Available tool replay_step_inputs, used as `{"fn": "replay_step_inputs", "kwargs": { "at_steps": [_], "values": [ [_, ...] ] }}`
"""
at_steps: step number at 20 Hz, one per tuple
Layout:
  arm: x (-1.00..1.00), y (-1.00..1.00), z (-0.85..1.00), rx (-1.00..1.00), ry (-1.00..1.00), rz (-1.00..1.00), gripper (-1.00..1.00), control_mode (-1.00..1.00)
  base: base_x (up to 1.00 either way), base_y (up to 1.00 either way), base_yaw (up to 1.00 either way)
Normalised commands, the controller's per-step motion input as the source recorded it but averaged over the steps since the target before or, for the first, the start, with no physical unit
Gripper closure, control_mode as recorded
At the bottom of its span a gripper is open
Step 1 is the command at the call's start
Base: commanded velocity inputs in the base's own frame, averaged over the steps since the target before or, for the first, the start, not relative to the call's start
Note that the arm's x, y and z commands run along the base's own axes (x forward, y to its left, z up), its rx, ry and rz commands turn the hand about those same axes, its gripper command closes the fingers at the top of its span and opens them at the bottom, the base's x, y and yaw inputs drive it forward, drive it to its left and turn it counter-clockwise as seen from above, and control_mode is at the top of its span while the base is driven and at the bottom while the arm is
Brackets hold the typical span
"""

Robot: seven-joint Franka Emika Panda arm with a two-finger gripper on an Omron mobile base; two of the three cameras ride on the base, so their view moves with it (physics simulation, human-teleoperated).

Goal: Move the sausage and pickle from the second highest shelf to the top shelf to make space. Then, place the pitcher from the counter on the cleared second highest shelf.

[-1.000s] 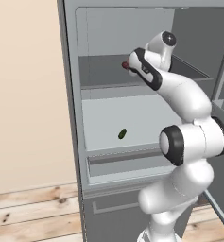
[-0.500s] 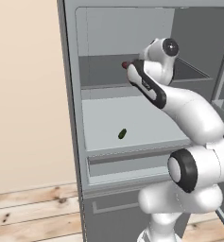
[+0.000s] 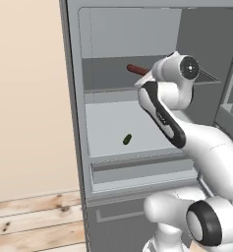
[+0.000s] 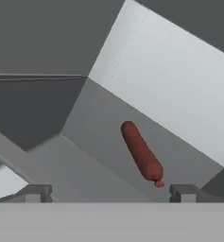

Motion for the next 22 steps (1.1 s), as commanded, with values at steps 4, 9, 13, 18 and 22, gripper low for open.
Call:
{"fn": "replay_step_inputs", "kwargs": {
  "at_steps": [4, 9, 13, 18, 22],
  "values": [
    [-0.99, 0.01, 0.0, 0.26, -0.05, -0.21, -1.0, -1.0, 0.0, 0.0, 0.0],
    [-0.94, 0.07, 0.02, 0.26, 0.0, -0.23, -1.0, -1.0, 0.0, 0.0, 0.0],
    [-0.91, 0.14, 0.0, 0.25, 0.0, -0.12, -1.0, -1.0, 0.0, 0.0, 0.0],
    [-0.77, 0.06, -0.09, 0.22, 0.07, -0.04, -1.0, -1.0, 0.0, 0.0, 0.0],
    [-0.46, 0.07, -0.13, 0.18, 0.22, 0.0, -1.0, -1.0, 0.0, 0.0, 0.0]
  ]
}}
